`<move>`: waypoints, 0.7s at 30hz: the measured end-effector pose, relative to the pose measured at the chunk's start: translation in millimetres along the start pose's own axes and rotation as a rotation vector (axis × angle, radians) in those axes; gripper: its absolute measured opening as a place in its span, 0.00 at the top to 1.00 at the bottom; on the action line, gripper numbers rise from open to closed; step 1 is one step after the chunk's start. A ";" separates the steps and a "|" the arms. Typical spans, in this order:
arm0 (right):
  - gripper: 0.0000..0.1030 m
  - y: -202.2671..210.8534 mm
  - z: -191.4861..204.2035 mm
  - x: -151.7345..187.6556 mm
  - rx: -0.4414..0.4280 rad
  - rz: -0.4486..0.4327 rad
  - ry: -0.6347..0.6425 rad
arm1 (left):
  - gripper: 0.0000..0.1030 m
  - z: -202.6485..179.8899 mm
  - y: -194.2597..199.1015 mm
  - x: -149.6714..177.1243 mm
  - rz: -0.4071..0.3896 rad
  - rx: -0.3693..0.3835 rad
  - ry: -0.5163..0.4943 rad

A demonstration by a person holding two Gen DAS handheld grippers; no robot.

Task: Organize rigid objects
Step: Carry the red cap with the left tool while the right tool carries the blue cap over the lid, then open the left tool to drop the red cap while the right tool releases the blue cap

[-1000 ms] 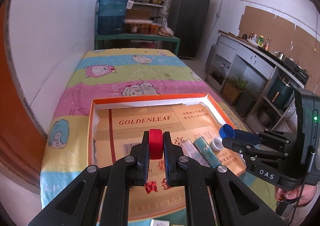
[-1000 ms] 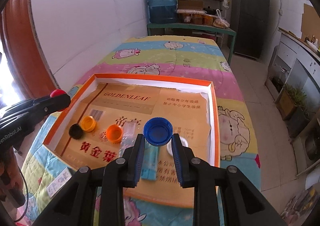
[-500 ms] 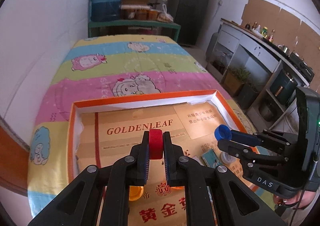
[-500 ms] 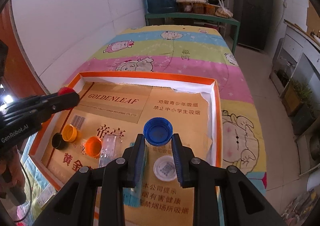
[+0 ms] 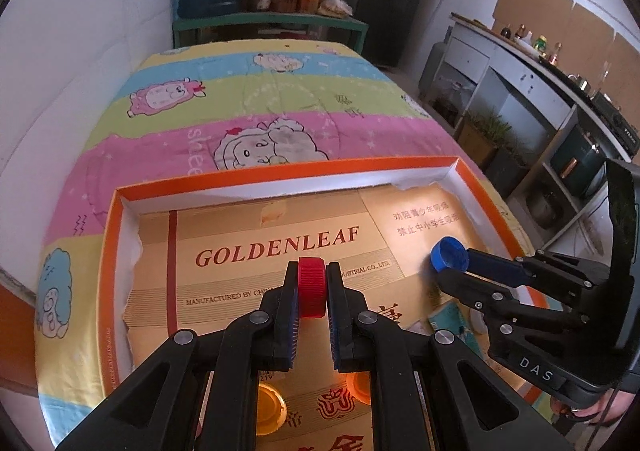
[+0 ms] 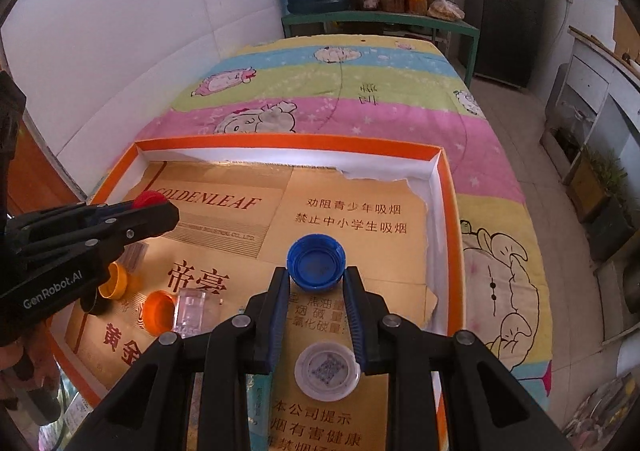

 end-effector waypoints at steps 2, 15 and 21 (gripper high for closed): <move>0.73 -2.8 -1.3 0.2 0.001 0.006 -0.001 | 0.88 -1.6 -2.4 1.1 0.013 0.001 -0.008; 0.72 -5.8 0.5 0.1 0.017 0.025 0.012 | 0.61 -5.6 -11.6 5.5 0.070 0.021 -0.002; 0.72 -6.5 2.5 0.9 0.030 0.028 0.023 | 0.52 -5.5 -10.1 5.8 0.065 0.022 0.005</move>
Point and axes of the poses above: each gripper's, at about its wrist camera, not at the fingertips, and y roughly against the way its jaws point, z to its left, x to its underside, the point moved 2 cm from there along -y, roughly the way its jaws point, and after that the axes turned 15 degrees about -x, right-handed, at the moved point
